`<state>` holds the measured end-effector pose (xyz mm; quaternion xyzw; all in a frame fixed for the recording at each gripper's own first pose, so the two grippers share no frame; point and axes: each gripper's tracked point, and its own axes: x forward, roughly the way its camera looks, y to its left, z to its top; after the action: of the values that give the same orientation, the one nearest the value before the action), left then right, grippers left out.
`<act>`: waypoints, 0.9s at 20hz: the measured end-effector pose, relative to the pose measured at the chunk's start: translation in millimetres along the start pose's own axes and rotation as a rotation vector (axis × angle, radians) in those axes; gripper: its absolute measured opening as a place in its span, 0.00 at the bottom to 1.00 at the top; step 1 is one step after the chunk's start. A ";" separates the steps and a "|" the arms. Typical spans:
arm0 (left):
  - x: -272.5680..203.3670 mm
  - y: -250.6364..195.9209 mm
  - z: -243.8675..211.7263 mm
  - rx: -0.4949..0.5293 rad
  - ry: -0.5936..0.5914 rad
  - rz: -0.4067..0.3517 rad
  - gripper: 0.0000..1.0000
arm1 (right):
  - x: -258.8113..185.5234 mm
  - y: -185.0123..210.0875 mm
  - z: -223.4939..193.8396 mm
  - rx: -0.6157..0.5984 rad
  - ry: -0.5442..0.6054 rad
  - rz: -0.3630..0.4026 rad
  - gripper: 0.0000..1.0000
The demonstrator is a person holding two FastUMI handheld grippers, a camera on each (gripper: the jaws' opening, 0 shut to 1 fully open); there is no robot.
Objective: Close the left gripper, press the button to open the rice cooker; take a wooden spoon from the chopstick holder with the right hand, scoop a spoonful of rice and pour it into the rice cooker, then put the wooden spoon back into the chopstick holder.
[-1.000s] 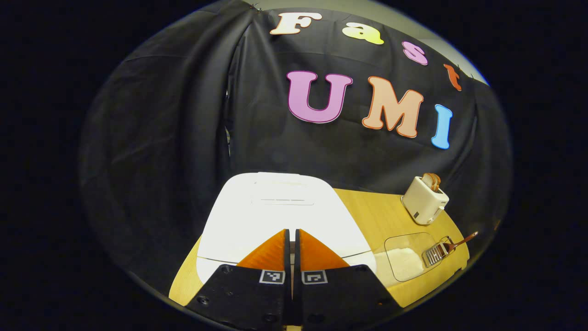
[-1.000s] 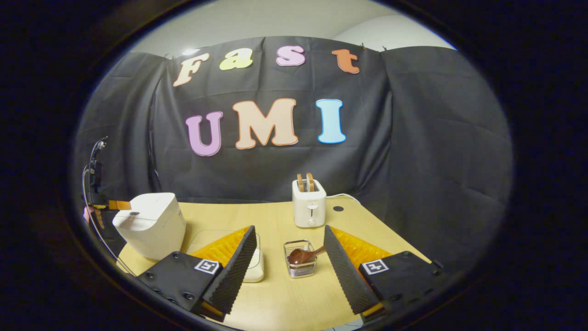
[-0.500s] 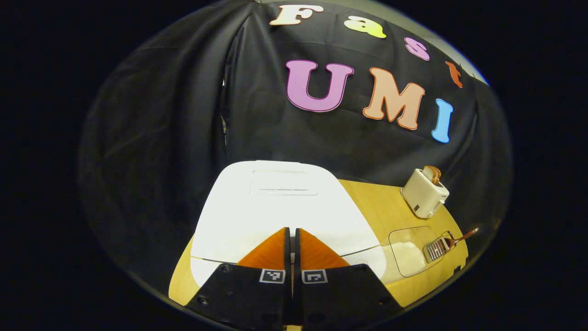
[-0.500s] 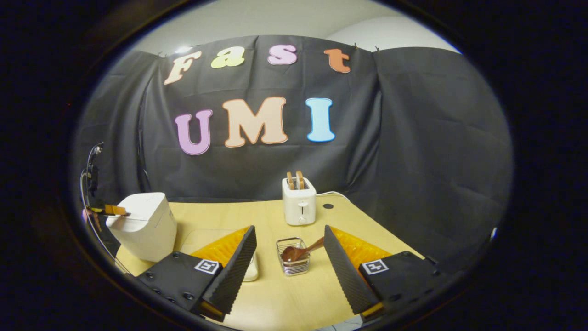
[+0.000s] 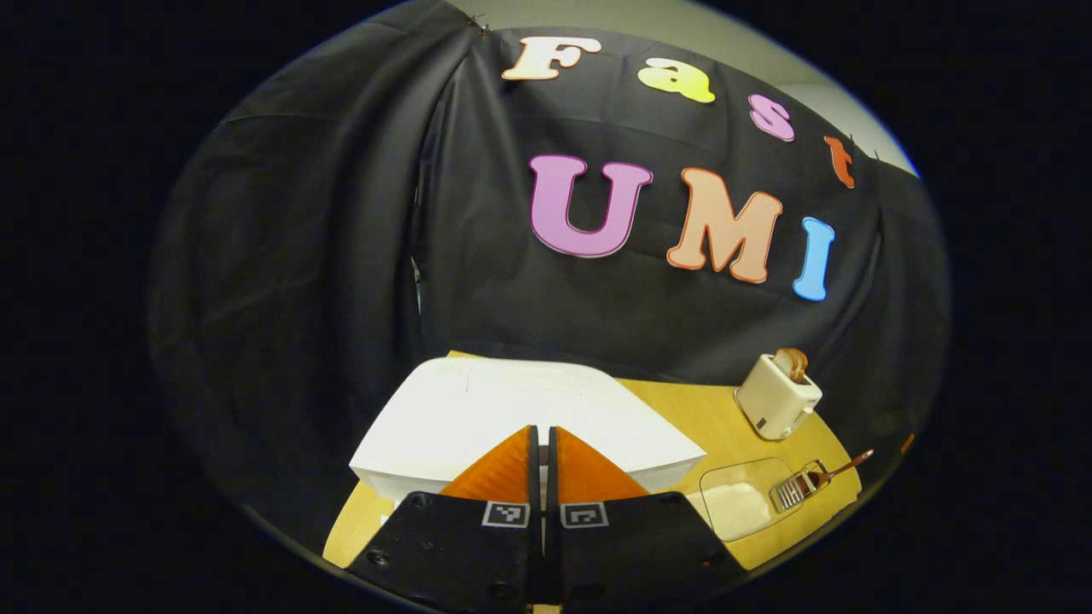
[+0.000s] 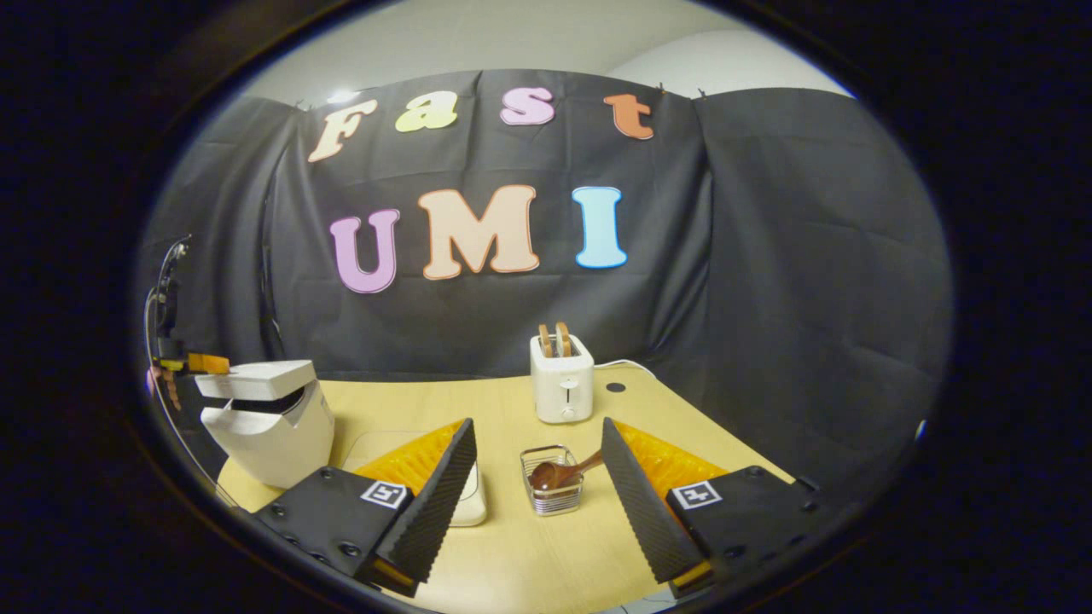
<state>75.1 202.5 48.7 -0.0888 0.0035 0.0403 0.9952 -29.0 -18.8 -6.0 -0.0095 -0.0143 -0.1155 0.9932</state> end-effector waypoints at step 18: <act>-38.1 -1.7 70.1 0.030 -0.179 0.016 0.00 | 2.9 -34.3 -28.9 0.027 0.034 0.002 0.92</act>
<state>37.3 210.3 118.5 -0.0699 -0.0843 0.0561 0.9924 -33.3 -53.4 -34.3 0.0059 0.0010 -0.1146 0.9934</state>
